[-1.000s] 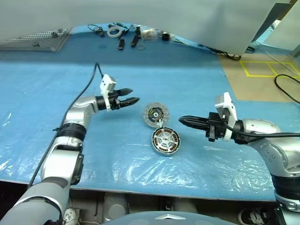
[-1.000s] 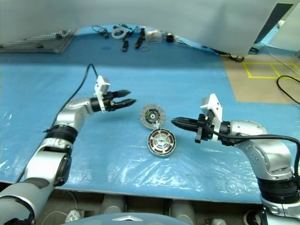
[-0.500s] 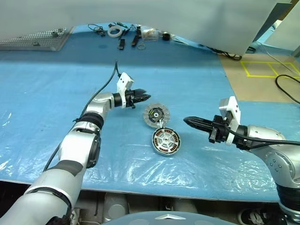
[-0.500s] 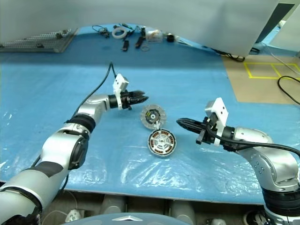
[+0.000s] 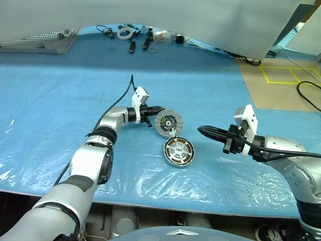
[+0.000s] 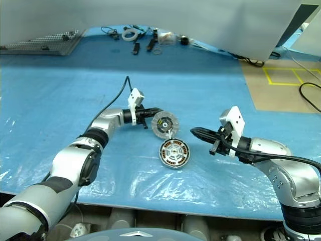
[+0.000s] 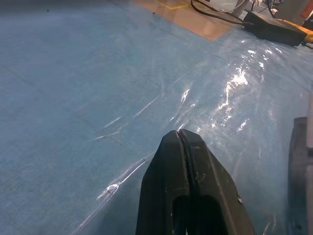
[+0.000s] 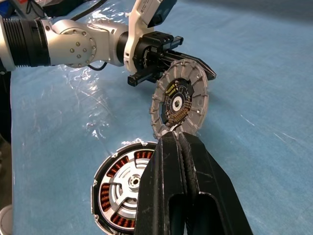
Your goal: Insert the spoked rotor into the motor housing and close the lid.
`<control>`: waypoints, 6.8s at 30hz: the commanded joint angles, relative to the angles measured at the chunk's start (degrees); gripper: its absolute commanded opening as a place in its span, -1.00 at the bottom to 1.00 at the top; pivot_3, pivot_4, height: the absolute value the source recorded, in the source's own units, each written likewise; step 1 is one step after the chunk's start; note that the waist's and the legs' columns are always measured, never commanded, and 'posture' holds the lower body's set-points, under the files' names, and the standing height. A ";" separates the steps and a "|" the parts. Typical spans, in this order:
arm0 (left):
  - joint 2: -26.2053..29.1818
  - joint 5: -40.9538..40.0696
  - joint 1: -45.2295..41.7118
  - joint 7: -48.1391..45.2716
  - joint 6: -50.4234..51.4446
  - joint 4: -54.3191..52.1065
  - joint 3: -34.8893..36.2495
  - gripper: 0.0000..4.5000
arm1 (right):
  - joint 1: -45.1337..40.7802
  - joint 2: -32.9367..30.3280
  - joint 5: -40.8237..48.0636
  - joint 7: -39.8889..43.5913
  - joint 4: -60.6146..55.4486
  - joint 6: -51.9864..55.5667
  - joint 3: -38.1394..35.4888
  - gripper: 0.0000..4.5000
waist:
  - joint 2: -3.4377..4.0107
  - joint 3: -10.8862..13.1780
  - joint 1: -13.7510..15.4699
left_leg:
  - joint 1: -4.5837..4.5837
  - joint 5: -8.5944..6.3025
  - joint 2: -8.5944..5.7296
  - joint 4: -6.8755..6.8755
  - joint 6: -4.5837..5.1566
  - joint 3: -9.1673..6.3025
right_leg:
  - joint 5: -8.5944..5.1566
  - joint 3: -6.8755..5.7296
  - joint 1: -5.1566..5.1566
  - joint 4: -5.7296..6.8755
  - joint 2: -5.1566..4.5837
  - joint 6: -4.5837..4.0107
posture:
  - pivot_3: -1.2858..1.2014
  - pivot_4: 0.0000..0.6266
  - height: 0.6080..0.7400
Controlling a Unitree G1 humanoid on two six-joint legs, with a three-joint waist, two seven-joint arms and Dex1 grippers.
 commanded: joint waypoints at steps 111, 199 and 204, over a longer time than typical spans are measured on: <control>16.13 -12.74 24.78 -13.64 23.51 -66.65 -14.69 0.01 | 8.90 -5.62 -3.58 7.90 1.58 -7.65 0.09 -1.00 | 0.14 -0.04 0.15 | 0.24 0.00 0.04 -0.41 0.02 0.13 | 0.02 0.00 0.08 -0.50 0.06 0.04 | 0.03 -0.52 1.00; 3.32 2.44 24.84 -1.91 10.73 -59.39 -26.77 0.38 | 15.34 -5.74 -1.74 1.16 -3.88 -3.95 -3.39 -1.00 | 0.19 -0.07 -0.33 | 0.21 0.00 0.02 -0.21 0.03 0.15 | -0.08 0.04 0.19 -0.46 -0.02 -0.13 | 0.03 -0.52 1.00; 2.05 2.72 25.94 -0.24 9.97 -58.70 -27.20 0.38 | 15.42 -6.02 -1.54 1.28 -3.87 -3.66 -3.68 -1.00 | 0.19 -0.07 -0.37 | 0.21 0.00 0.02 -0.20 0.03 0.15 | -0.08 0.04 0.20 -0.47 -0.02 -0.13 | 0.03 -0.52 1.00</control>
